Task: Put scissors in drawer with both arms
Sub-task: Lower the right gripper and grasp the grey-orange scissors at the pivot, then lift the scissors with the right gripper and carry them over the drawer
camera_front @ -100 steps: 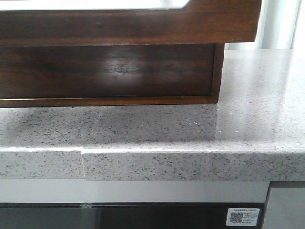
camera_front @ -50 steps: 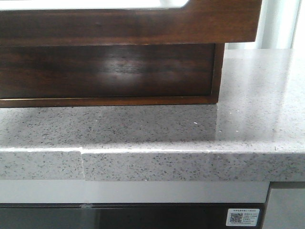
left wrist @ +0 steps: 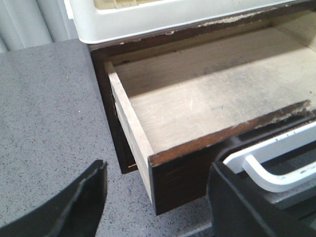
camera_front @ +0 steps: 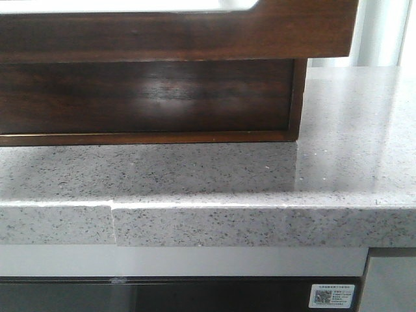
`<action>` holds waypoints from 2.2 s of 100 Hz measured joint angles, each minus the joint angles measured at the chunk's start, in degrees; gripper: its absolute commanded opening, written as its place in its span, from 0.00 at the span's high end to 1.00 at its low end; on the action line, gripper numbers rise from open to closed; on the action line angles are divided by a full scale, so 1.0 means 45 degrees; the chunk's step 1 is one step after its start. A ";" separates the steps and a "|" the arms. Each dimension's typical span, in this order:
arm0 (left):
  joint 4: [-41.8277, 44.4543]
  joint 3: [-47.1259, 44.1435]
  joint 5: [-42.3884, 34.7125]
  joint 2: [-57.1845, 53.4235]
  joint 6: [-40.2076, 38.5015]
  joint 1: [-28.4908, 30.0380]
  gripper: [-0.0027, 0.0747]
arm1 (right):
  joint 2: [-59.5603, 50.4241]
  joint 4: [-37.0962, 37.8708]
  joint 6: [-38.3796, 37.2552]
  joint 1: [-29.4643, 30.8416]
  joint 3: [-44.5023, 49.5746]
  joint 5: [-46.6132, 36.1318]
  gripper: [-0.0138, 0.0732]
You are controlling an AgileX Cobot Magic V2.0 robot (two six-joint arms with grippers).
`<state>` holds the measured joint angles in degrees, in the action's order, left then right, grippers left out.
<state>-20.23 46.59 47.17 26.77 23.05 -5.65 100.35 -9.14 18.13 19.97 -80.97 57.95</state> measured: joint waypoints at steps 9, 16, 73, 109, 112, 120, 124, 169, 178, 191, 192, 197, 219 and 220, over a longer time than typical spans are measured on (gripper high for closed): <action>0.0000 0.0000 -0.0087 0.0000 0.0000 0.0000 0.42 | 0.0306 0.0000 0.0042 -0.0065 -0.0232 0.0219 0.51; -0.0020 0.0000 -0.0138 0.0000 0.0000 0.0000 0.42 | 0.0420 0.0077 0.0112 -0.0092 -0.0305 0.0306 0.53; -0.0049 0.0000 -0.0330 0.0000 0.0000 0.0000 0.42 | 0.0795 0.0403 0.0405 -0.0163 -0.0386 0.0257 0.54; -0.0049 0.0000 -0.0330 0.0000 0.0000 0.0000 0.42 | 0.0849 0.0551 0.0452 -0.0163 -0.0415 0.0300 0.56; -0.0049 0.0000 -0.0330 0.0000 0.0000 0.0000 0.42 | 0.0849 0.0574 0.0452 -0.0163 -0.0415 0.0311 0.59; -0.0049 0.0000 -0.0330 0.0000 0.0000 0.0000 0.42 | 0.0849 0.0599 0.0452 -0.0163 -0.0415 0.0311 0.66; -0.0049 0.0000 -0.0330 0.0000 0.0000 0.0000 0.42 | 0.0849 0.0624 0.0452 -0.0163 -0.0424 0.0311 0.69; -0.0049 0.0000 -0.0621 0.0000 0.0000 0.0000 0.42 | 0.0849 0.0549 0.0452 -0.0163 -0.0444 0.0330 0.80; -0.0049 0.0000 -0.0650 0.0000 0.0000 0.0000 0.42 | 0.0849 0.0520 0.0452 -0.0163 -0.0444 0.0330 0.80; -0.0049 0.0000 -0.0680 0.0000 0.0000 0.0000 0.42 | 0.0535 0.0425 0.0479 -0.0163 -0.0444 0.0357 0.80; -0.0049 0.0000 -0.0680 0.0000 0.0000 0.0000 0.42 | 0.0457 0.0411 0.0479 -0.0187 -0.0444 0.0357 0.80; -0.0049 0.0000 -0.0680 0.0000 0.0000 0.0000 0.42 | 0.0149 0.0359 0.0479 -0.0187 -0.0444 0.0357 0.80; -0.0049 0.0000 -0.0700 0.0000 0.0000 0.0000 0.42 | -0.1697 0.0230 0.0479 -0.0332 -0.0444 0.0209 0.80; -0.0049 0.0000 -0.0700 0.0000 0.0000 0.0000 0.42 | -0.1832 0.0230 0.0479 -0.0360 -0.0444 0.0176 0.80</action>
<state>-20.45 46.59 44.02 26.77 23.05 -5.65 92.10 -8.10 20.28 18.35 -82.97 58.74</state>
